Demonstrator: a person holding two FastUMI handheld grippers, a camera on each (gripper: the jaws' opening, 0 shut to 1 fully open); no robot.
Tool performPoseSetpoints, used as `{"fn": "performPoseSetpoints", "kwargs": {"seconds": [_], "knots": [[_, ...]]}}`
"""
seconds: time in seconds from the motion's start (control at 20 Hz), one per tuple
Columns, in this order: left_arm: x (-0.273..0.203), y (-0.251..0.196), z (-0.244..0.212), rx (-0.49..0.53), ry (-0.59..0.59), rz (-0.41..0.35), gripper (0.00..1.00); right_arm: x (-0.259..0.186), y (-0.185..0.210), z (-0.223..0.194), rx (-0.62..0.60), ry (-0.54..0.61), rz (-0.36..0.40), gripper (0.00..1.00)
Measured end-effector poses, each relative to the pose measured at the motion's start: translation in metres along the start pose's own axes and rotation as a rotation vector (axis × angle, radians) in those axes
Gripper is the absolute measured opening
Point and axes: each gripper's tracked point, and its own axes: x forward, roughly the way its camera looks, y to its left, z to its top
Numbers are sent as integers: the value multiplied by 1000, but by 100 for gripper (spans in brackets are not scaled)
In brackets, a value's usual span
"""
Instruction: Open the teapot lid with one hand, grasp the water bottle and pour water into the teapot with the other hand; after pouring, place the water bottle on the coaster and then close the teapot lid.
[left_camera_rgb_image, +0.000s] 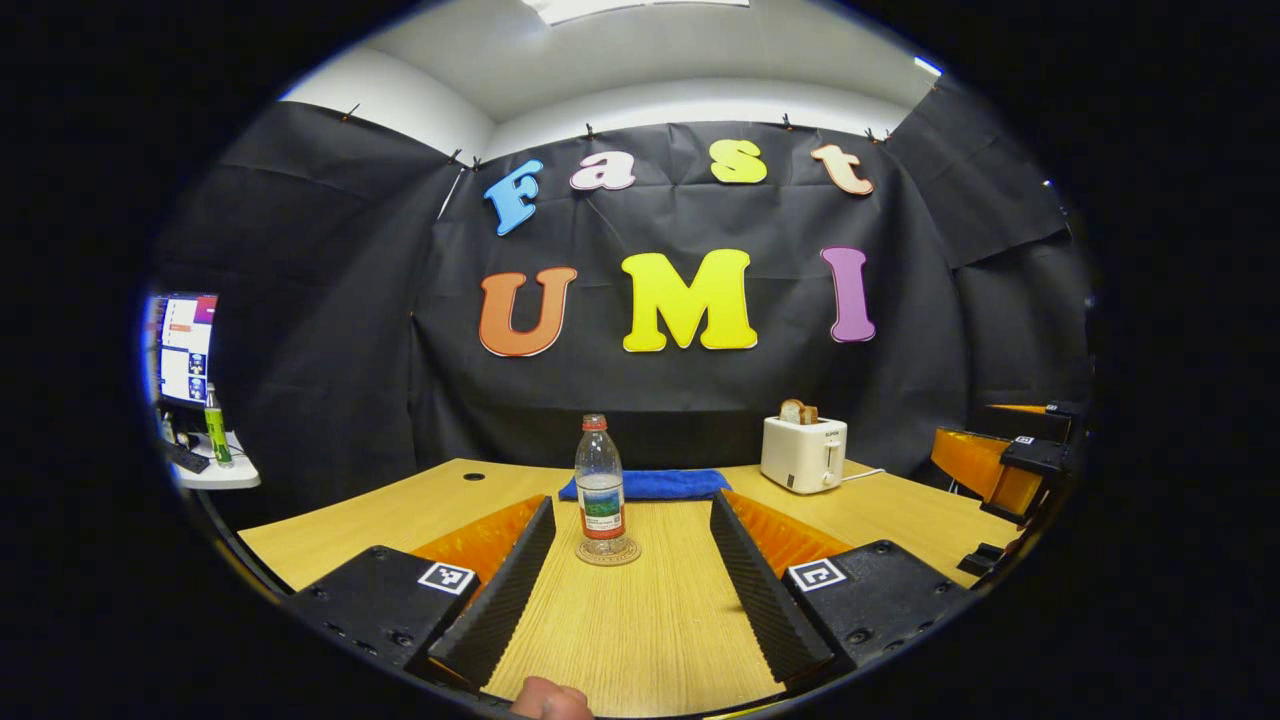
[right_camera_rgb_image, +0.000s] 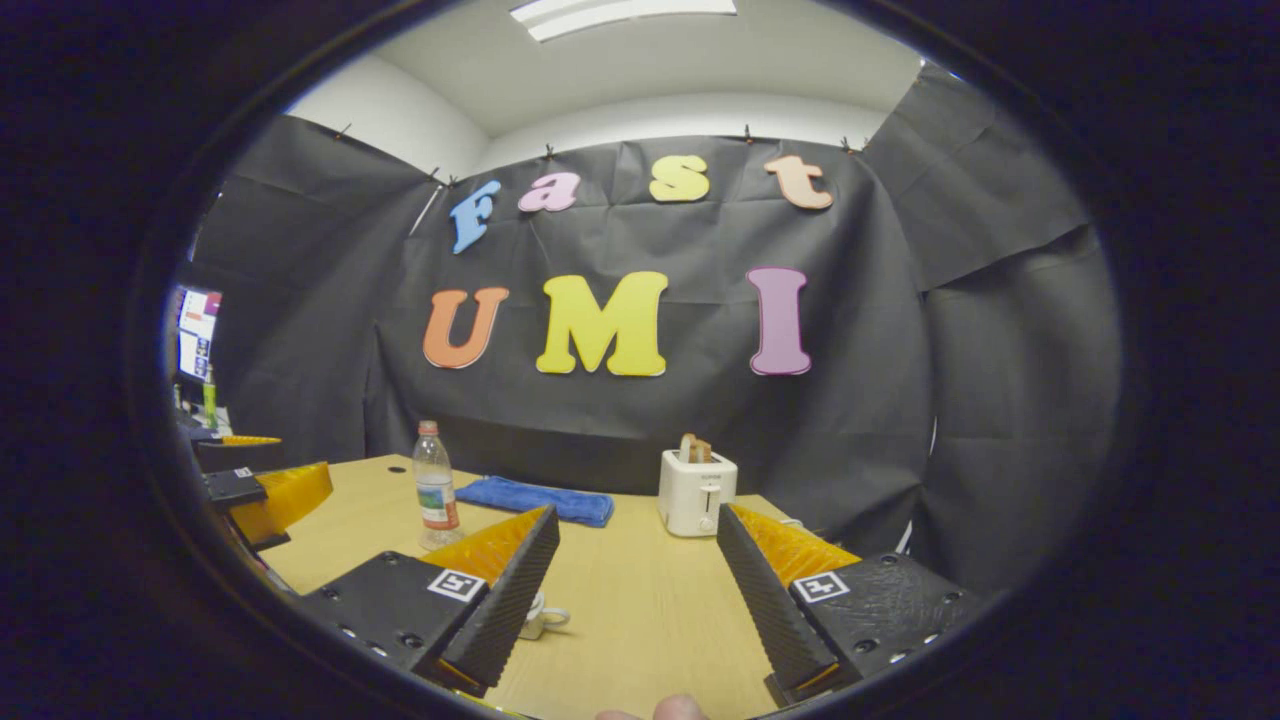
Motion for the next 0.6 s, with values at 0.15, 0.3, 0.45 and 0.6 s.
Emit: {"fn": "performPoseSetpoints", "kwargs": {"seconds": [0.15, 0.3, 0.45, 0.6], "knots": [[-9, -5, 13, 17, -24, -7, 98, -7, 11, -2, 18, 18, 20, 96], [-10, -4, 17, 47, -43, -1, 98, -16, 18, 0, 12, 15, 23, 96], [-9, 0, 14, 47, -34, 3, 98, -17, 17, 7, 8, 2, 11, 97], [-7, 4, 12, 44, -26, 9, 98, -14, 20, 7, 25, 11, 14, 96]]}}
